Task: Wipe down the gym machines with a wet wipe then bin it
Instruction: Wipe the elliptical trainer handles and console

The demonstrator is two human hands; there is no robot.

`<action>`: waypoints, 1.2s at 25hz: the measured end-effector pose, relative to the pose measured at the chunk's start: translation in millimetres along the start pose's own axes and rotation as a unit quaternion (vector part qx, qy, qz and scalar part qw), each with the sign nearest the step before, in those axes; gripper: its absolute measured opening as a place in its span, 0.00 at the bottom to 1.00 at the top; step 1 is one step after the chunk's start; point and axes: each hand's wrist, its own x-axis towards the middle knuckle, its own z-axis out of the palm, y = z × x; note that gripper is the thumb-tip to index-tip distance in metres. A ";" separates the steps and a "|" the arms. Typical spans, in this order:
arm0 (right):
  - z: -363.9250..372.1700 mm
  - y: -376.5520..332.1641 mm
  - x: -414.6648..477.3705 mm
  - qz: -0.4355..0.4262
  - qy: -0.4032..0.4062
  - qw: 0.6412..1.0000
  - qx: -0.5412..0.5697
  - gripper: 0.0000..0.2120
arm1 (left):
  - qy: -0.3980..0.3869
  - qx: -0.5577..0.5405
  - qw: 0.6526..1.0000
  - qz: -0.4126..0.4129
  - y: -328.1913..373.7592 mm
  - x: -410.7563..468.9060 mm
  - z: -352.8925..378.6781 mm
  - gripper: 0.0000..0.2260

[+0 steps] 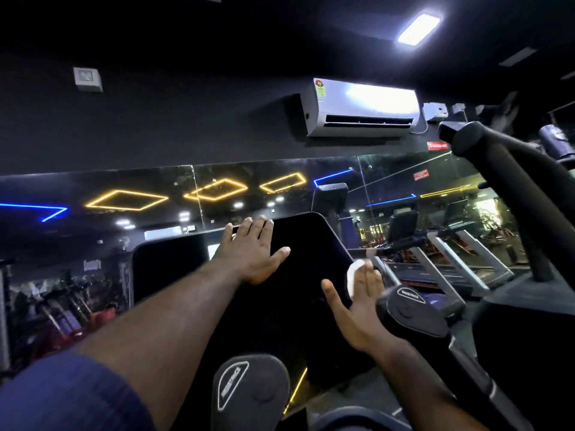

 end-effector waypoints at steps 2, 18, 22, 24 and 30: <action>4.6 0.2 -7.8 0.005 -0.031 0.999 -0.011 0.57 | 0.003 0.007 1.000 0.021 8.6 -13.2 6.4 0.36; -15.2 14.9 -97.1 0.053 -0.040 0.995 -0.068 0.55 | 0.109 -0.077 0.991 0.026 -7.8 -126.2 35.7 0.39; -16.6 17.6 -107.4 0.022 -0.083 0.987 -0.138 0.55 | 0.133 -0.034 0.990 0.031 -20.3 -152.4 44.5 0.40; -30.3 12.1 -105.0 0.109 -0.068 0.987 -0.092 0.53 | 0.139 -0.027 0.990 0.023 -23.5 -168.0 44.8 0.40; -2.1 2.1 -111.6 -0.036 -0.105 0.979 -0.170 0.59 | 0.196 -0.081 0.976 -0.049 -31.9 -197.6 57.0 0.35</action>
